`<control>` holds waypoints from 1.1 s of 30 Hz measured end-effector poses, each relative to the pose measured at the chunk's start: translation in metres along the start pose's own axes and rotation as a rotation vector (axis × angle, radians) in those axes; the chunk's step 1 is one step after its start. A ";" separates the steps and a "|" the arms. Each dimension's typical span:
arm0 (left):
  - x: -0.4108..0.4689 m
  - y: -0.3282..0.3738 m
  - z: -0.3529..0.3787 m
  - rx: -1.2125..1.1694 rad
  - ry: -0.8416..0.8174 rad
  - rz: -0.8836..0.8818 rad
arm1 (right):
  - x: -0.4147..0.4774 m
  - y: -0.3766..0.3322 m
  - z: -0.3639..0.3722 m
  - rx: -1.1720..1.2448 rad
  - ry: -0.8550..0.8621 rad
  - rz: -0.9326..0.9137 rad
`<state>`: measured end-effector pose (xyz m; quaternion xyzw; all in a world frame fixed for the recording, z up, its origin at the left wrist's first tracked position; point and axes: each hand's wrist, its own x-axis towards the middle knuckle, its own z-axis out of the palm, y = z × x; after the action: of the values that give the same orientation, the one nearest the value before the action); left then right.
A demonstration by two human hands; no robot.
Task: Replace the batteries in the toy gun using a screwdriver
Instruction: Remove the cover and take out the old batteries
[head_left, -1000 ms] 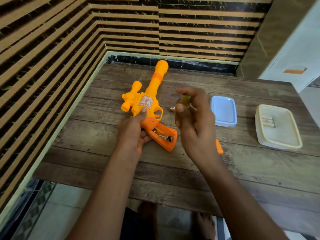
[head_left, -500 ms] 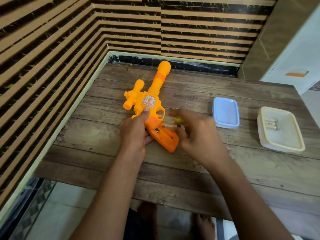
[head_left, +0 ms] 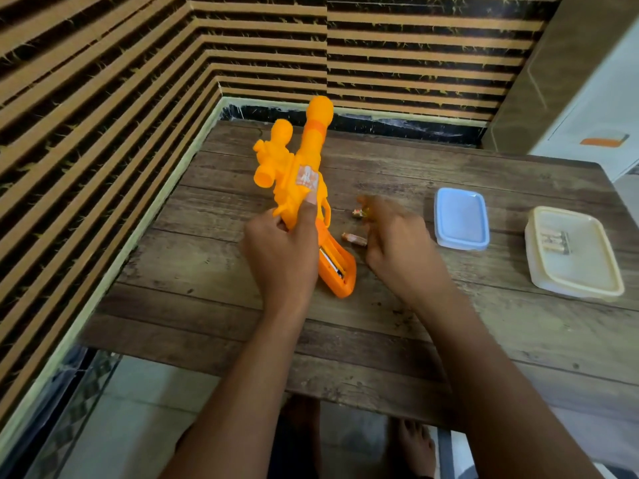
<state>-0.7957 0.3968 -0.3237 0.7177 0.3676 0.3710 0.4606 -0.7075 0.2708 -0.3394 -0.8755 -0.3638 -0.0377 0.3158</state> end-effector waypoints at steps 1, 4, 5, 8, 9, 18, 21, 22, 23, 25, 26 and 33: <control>0.001 0.000 0.000 -0.019 -0.003 -0.016 | 0.001 0.000 -0.002 0.003 -0.011 -0.031; 0.005 -0.003 -0.004 -0.046 0.002 -0.100 | 0.011 0.002 -0.002 -0.042 -0.040 -0.113; 0.006 -0.004 -0.005 -0.043 0.005 -0.132 | 0.016 0.002 0.000 -0.054 -0.046 -0.131; 0.008 -0.004 -0.007 -0.062 0.006 -0.202 | 0.036 0.003 0.005 -0.104 -0.050 -0.166; 0.009 -0.004 -0.007 -0.072 0.005 -0.216 | 0.045 0.002 0.007 -0.142 -0.068 -0.167; 0.012 -0.005 -0.009 -0.132 -0.003 -0.296 | 0.107 -0.009 0.028 -0.285 -0.402 -0.254; 0.013 -0.006 -0.009 -0.168 -0.006 -0.327 | 0.106 -0.007 0.030 -0.230 -0.376 -0.276; 0.012 -0.005 -0.010 -0.177 -0.011 -0.336 | 0.103 -0.007 0.029 -0.203 -0.368 -0.282; 0.011 -0.004 -0.010 -0.183 -0.012 -0.341 | 0.099 -0.009 0.027 -0.178 -0.354 -0.283; 0.010 -0.002 -0.011 -0.196 -0.010 -0.348 | 0.086 -0.013 0.019 -0.096 -0.274 -0.238; 0.011 -0.001 -0.012 -0.208 -0.011 -0.355 | 0.077 -0.016 0.014 -0.035 -0.210 -0.194; 0.010 0.003 -0.010 -0.373 -0.039 -0.490 | -0.011 -0.036 -0.010 0.168 0.022 -0.018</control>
<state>-0.7995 0.4083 -0.3155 0.5177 0.4462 0.2961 0.6673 -0.7373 0.2773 -0.3158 -0.8422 -0.3701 -0.0193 0.3916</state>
